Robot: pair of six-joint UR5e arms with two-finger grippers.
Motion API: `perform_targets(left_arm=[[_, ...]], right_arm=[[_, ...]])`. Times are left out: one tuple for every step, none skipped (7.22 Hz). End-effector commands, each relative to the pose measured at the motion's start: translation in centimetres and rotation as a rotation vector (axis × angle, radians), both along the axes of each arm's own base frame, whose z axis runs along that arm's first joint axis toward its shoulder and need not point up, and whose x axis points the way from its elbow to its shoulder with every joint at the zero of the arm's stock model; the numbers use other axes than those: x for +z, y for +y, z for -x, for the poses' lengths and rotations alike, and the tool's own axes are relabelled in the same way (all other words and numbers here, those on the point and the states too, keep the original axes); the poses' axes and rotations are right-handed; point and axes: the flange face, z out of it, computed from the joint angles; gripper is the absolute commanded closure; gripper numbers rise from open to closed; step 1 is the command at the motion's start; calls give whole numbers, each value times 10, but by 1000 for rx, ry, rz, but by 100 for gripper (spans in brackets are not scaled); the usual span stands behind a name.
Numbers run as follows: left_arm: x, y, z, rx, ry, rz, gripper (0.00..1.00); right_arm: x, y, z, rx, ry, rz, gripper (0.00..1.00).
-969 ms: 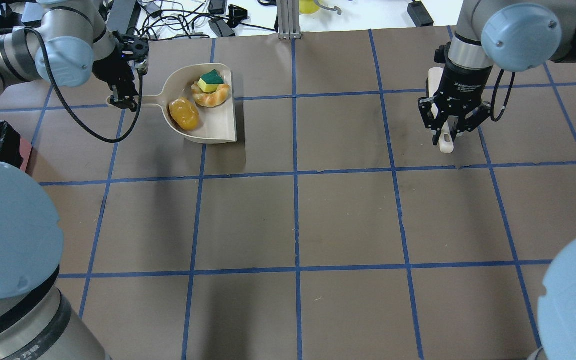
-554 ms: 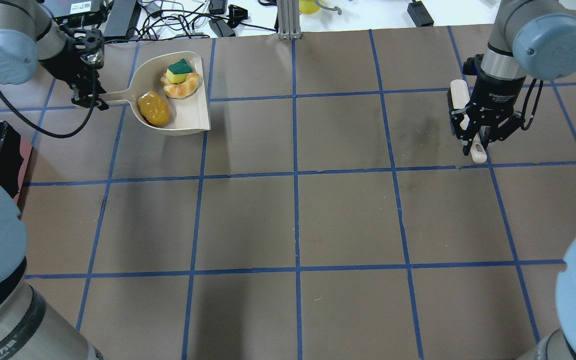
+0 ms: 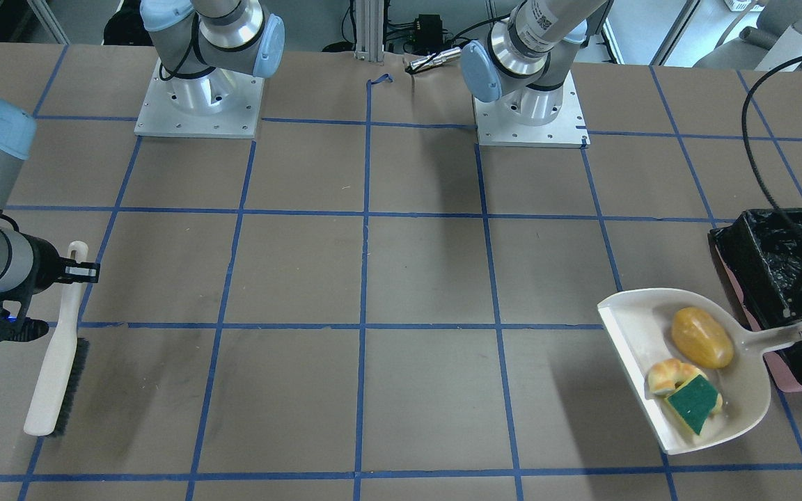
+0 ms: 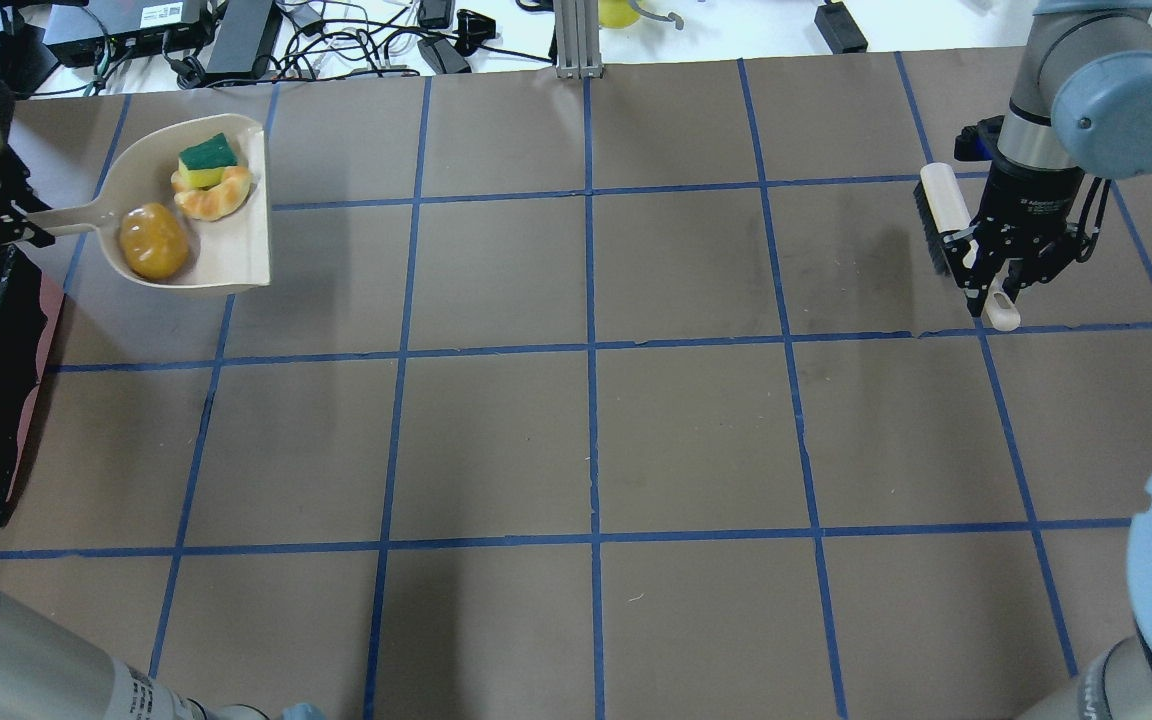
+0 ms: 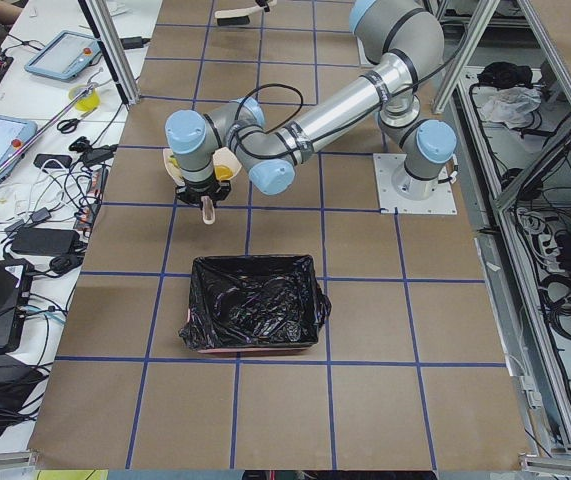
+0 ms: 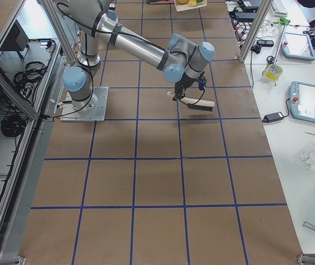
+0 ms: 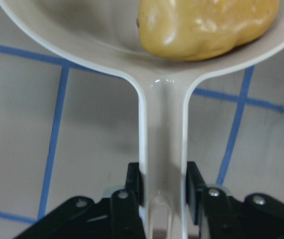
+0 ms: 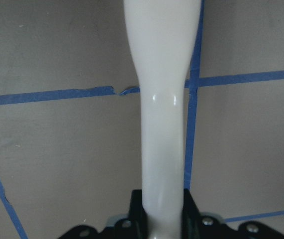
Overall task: Sweep and dump trash into bin
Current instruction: 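Carry the dustpan with the left gripper over the black bin and tip it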
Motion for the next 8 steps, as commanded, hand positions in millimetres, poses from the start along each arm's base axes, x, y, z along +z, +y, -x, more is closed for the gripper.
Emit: perform_targets(left_arm=[[31, 42, -81, 0, -5, 13, 100], [40, 62, -118, 10, 21, -5, 100], [49, 74, -150, -27, 11, 10, 100], [53, 86, -170, -67, -1, 22, 100], [57, 104, -194, -108, -17, 31, 100], [59, 119, -218, -143, -34, 44, 100], [67, 122, -235, -200, -84, 74, 100], [63, 125, -250, -223, -91, 78, 100]], right_arm=[[-6, 6, 12, 5, -15, -13, 100], [-8, 6, 13, 6, -15, -12, 100], [-7, 3, 17, 58, -24, 7, 100], [-5, -4, 20, 66, -17, 58, 100], [-11, -10, 22, 72, -12, 83, 100], [-15, -11, 24, 83, -11, 78, 100], [-23, -13, 24, 83, -16, 67, 100], [-29, -15, 25, 84, -18, 64, 100]])
